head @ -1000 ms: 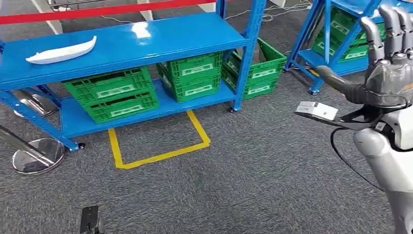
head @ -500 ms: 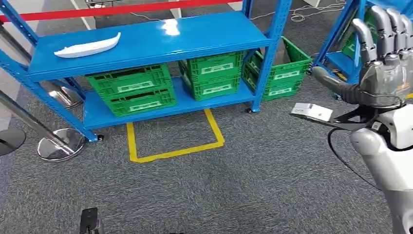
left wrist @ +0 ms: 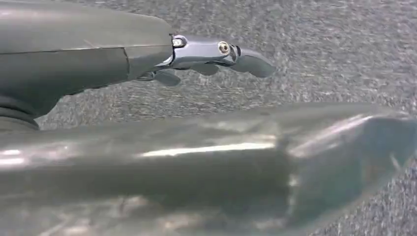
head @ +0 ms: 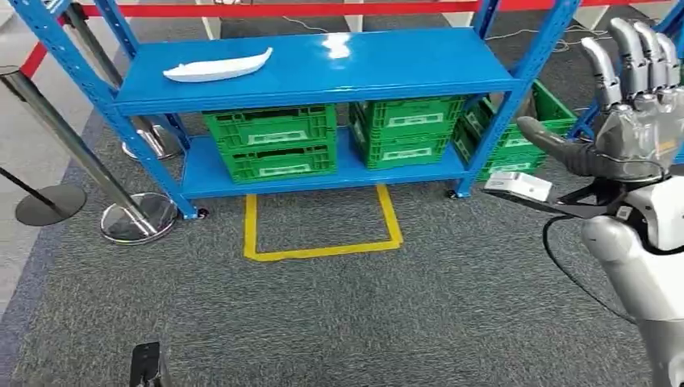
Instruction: Take the parts from the cabinet and place them on the table.
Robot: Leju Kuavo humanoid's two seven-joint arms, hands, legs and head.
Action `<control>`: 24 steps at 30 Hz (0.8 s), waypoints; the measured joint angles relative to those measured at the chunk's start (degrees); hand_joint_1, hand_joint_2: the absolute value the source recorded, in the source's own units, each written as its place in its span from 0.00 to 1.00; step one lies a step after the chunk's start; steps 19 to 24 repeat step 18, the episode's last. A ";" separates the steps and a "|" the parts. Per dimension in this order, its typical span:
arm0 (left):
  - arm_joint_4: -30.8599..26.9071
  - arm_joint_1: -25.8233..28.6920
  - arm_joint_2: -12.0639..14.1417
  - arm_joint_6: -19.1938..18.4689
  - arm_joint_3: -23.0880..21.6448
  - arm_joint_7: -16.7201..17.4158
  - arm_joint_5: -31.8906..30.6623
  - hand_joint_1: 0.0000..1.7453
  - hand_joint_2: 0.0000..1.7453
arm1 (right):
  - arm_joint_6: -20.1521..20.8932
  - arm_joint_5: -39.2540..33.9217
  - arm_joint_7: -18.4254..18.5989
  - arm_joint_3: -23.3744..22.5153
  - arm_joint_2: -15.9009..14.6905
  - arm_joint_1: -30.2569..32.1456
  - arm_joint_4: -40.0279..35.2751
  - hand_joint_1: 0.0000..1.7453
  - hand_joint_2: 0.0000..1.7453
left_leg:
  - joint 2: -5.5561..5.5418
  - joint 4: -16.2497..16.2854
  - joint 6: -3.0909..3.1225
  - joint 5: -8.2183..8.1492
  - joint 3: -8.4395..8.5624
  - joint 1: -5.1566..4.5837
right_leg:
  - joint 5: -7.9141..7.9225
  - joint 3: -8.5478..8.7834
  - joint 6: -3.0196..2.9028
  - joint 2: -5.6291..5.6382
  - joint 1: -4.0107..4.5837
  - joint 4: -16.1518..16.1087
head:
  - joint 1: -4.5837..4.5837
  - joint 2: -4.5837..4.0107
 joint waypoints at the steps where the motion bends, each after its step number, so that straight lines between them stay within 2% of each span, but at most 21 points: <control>1: 0.00 0.00 -0.02 0.00 0.00 -0.02 0.00 0.00 0.00 | 0.00 0.00 0.00 -0.02 -0.02 -0.03 0.00 0.00 1.00 | -0.51 0.36 -0.35 -0.23 -0.08 0.12 | 1.37 2.13 0.20 1.45 -0.43 -4.67 | 0.02 0.00; 2: 0.00 -0.09 0.02 0.00 0.00 -0.02 0.00 0.00 0.00 | 0.02 -0.04 0.00 0.00 -0.02 -0.06 0.02 0.00 1.00 | -0.97 0.86 -0.78 -0.46 -0.60 -0.22 | 0.15 3.72 0.13 2.75 -0.34 -5.74 | 0.09 0.00; 3: 0.00 -0.10 0.04 0.00 0.00 -0.02 0.02 0.00 0.00 | 0.04 -0.09 -0.04 -0.04 -0.09 -0.02 -0.02 0.00 1.00 | -1.38 1.08 -1.03 -0.26 -0.95 -0.08 | 0.24 3.34 -0.44 2.47 -0.32 -5.61 | 0.02 0.00; 4: 0.00 -0.02 0.04 0.00 0.00 -0.02 0.02 0.00 0.00 | 0.09 -0.09 -0.02 -0.04 -0.11 0.12 0.00 0.00 0.00 | -1.71 1.03 -1.29 -0.11 -1.08 0.00 | 0.23 3.22 -0.65 2.11 -0.13 -5.53 | 0.15 0.00; 5: 0.00 0.14 0.07 0.00 0.02 -0.04 0.04 0.00 0.00 | 0.11 -0.09 0.00 0.00 -0.11 0.15 0.00 0.00 0.00 | -1.96 0.94 -1.48 -0.01 -1.09 0.12 | 0.15 3.18 -1.03 1.86 0.01 -5.41 | 0.09 0.00; 6: 0.00 0.17 0.13 0.00 0.02 -0.04 0.07 0.00 1.00 | 0.75 -0.24 0.15 0.04 -0.09 0.09 0.00 0.00 0.00 | -2.22 1.12 -1.70 -0.24 -1.16 0.07 | 0.29 3.31 -1.48 1.48 -0.41 -5.55 | 0.11 0.00; 7: 0.00 0.24 0.22 -0.02 0.04 -0.20 0.26 0.00 1.00 | 2.65 -0.96 1.16 0.09 -0.11 -0.14 0.00 0.00 0.00 | -0.28 1.79 -2.07 -0.93 -1.30 -0.05 | 0.36 3.45 -1.89 1.12 -0.41 -5.66 | 0.09 0.00; 8: 0.00 0.14 0.20 -0.15 0.04 -0.44 0.59 0.00 1.00 | 5.37 -2.32 2.78 0.07 -0.15 -0.21 0.09 0.00 0.00 | 1.48 4.23 -2.38 -2.59 -2.45 -0.09 | 0.27 3.50 -2.39 0.79 -0.37 -5.66 | -0.55 0.00; 9: 0.00 0.09 0.20 -0.31 0.07 -0.59 0.68 0.00 1.00 | 7.99 -3.66 4.25 0.02 -0.35 -0.39 0.39 0.00 0.00 | 2.31 8.41 -2.64 -4.76 -4.36 0.04 | 0.25 3.47 -2.44 0.49 -0.33 -5.65 | -0.48 0.00; 10: 0.00 0.10 0.20 -0.46 0.17 -0.77 0.89 0.00 1.00 | 11.17 -5.56 5.89 0.00 -0.52 -0.59 1.26 0.00 0.00 | 2.66 13.35 -2.76 -6.88 -6.64 0.16 | 0.21 3.46 -2.51 0.21 -0.26 -5.65 | -0.52 0.00; 11: 0.00 0.16 0.20 -0.66 0.35 -0.92 1.14 0.00 1.00 | 13.74 -7.50 7.24 0.00 -0.66 -0.84 2.41 0.00 0.00 | 2.73 17.80 -2.86 -8.33 -8.71 0.25 | 0.18 3.46 -2.56 -0.07 -0.25 -5.63 | -0.50 0.00; 12: 0.00 0.28 0.20 -0.90 0.53 -0.96 1.18 0.00 1.00 | 16.29 -9.80 8.16 0.04 -0.74 -0.99 3.59 0.00 0.00 | 2.73 19.74 -2.91 -8.42 -9.67 0.32 | 0.18 3.47 -2.56 -0.32 -0.23 -5.61 | -0.52 0.00; 13: 0.00 0.38 0.22 -1.07 0.59 -1.05 1.20 0.00 1.00 | 18.02 -12.10 8.77 0.04 -0.94 -1.06 4.68 0.00 0.00 | 2.74 18.47 -2.84 -6.97 -9.18 0.34 | 0.17 3.47 -2.55 -0.53 -0.20 -5.60 | -0.48 0.00; 14: 0.00 0.40 0.22 -1.07 0.65 -1.05 1.20 0.00 1.00 | 18.71 -13.90 9.33 0.04 -1.03 -1.19 5.28 0.00 0.00 | 2.74 15.52 -2.70 -5.08 -7.86 0.33 | 0.16 3.48 -2.54 -0.65 -0.18 -5.60 | -0.52 0.00; 16: 0.00 0.39 0.35 -1.05 0.72 -1.05 1.07 0.00 1.00 | 18.25 -13.83 10.41 0.07 -1.05 -1.74 6.41 0.00 0.00 | 2.82 4.67 -2.00 0.15 -2.65 0.28 | 0.02 3.73 -2.31 -0.86 -0.13 -5.60 | -0.52 0.00; 17: 0.00 0.35 0.46 -1.07 0.72 -1.05 0.96 0.00 1.00 | 17.57 -13.40 10.56 0.09 -1.05 -1.90 7.04 0.00 1.00 | 2.94 2.34 -1.65 -0.39 -1.24 0.00 | -0.05 3.69 -2.15 -0.99 0.06 -5.63 | -0.44 0.00; 18: 0.00 0.29 0.48 -1.05 0.70 -1.05 0.72 0.00 1.00 | 16.98 -13.33 10.75 0.09 -1.05 -1.92 7.56 0.00 1.00 | 2.95 1.22 -1.52 -0.54 -1.10 -0.08 | -0.06 3.45 -1.83 -1.01 0.25 -5.53 | -0.46 0.00; 24: 0.00 0.29 0.48 -1.05 0.70 -1.05 0.72 0.00 1.00 | 16.98 -13.33 10.75 0.09 -1.05 -1.92 7.56 0.00 1.00 | 2.95 1.22 -1.52 -0.54 -1.10 -0.08 | -0.06 3.45 -1.83 -1.01 0.25 -5.53 | -0.46 0.00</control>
